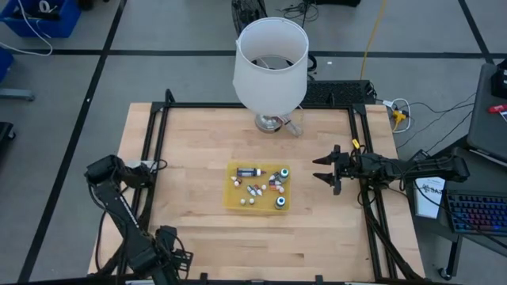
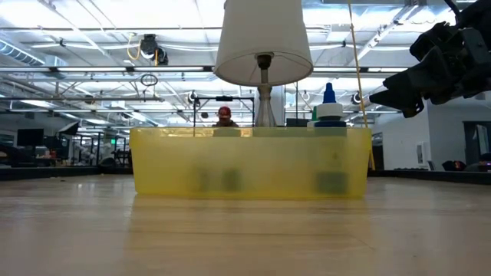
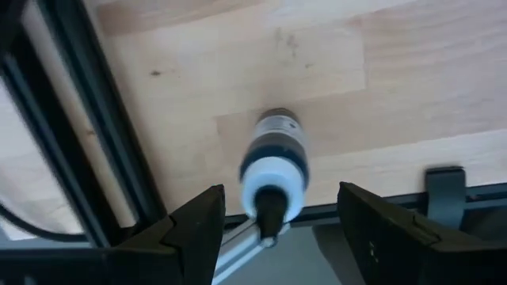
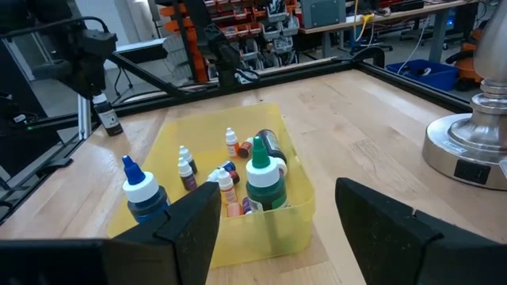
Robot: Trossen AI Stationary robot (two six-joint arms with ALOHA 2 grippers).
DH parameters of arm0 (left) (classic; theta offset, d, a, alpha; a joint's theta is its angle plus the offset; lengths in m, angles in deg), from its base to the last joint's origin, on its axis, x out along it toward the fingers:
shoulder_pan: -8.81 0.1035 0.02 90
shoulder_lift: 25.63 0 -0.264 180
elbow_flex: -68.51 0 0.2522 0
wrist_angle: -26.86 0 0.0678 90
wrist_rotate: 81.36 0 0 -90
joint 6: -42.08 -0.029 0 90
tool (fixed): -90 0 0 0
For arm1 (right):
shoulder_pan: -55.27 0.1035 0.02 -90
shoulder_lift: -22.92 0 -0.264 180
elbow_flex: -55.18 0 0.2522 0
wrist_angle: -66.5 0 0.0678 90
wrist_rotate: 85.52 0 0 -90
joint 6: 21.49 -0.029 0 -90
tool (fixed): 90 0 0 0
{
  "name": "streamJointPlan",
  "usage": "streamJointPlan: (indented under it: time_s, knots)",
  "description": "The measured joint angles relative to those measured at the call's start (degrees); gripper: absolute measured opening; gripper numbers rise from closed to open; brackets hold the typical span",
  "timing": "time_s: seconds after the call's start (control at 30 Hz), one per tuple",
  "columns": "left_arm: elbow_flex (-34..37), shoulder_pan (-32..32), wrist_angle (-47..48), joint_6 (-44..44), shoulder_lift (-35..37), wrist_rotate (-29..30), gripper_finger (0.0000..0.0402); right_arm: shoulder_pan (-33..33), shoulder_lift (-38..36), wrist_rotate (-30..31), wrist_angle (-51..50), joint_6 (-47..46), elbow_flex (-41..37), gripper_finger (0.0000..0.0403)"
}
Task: Pick & Place food coloring
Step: Put the black food coloring bottle into the yellow bin
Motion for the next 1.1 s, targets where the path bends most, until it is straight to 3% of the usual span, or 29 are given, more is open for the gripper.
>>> streamJointPlan:
  time_s: [0.6,1.1]
  knots:
    - [0.0,-0.94,-2.52,-0.69,-5.52,0.41,0.0246,0.02,-0.02,0.0,0.01,0.0,0.0,0.0238]
    - [0.0,-1.2,-3.94,-1.14,-5.87,-0.79,0.0245,0.01,-0.02,0.0,0.01,0.0,0.0,0.0238]
